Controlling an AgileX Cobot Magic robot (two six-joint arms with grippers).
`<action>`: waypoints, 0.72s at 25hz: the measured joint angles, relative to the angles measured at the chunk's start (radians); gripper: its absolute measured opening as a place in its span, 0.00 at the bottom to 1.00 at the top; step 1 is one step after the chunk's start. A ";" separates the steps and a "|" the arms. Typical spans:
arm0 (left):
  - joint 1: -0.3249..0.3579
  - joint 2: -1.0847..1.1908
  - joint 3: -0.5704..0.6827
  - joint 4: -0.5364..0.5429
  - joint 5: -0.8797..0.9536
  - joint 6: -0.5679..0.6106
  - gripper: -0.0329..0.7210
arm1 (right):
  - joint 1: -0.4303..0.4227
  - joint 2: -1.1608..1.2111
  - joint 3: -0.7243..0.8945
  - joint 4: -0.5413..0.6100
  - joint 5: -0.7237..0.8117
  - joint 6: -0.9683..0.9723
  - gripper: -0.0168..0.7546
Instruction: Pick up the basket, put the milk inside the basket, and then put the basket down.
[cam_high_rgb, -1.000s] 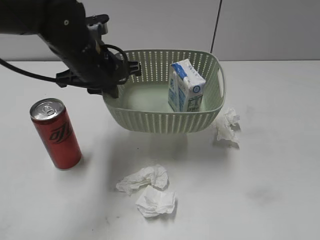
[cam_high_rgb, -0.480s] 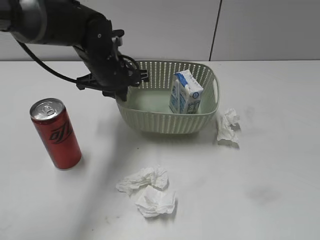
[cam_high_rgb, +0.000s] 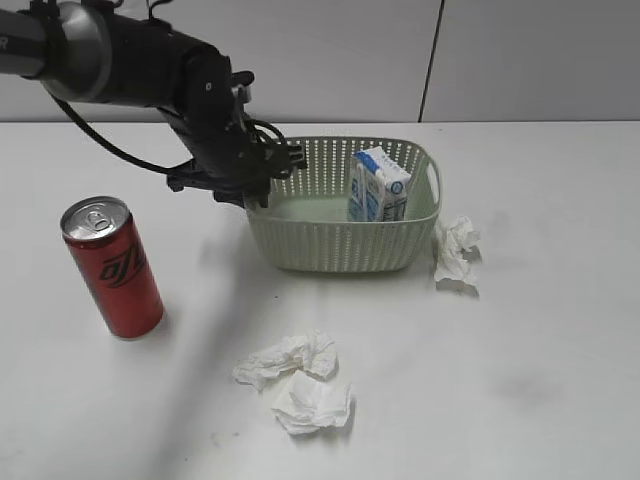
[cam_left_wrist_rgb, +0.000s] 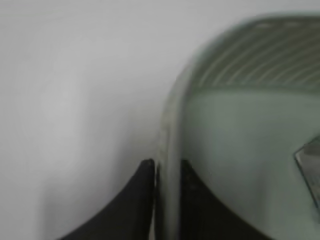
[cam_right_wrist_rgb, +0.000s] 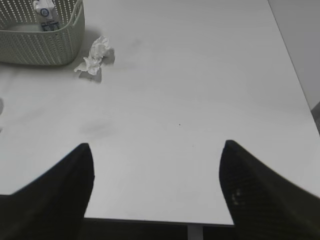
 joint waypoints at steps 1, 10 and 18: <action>0.000 -0.001 -0.001 -0.003 -0.001 0.000 0.36 | 0.000 0.000 0.000 0.000 0.000 0.000 0.79; 0.004 -0.051 -0.025 -0.008 0.004 0.033 0.91 | 0.000 0.000 0.000 0.000 0.001 0.000 0.79; 0.091 -0.167 -0.237 0.034 0.179 0.162 0.91 | 0.000 -0.001 0.088 -0.029 0.001 -0.003 0.79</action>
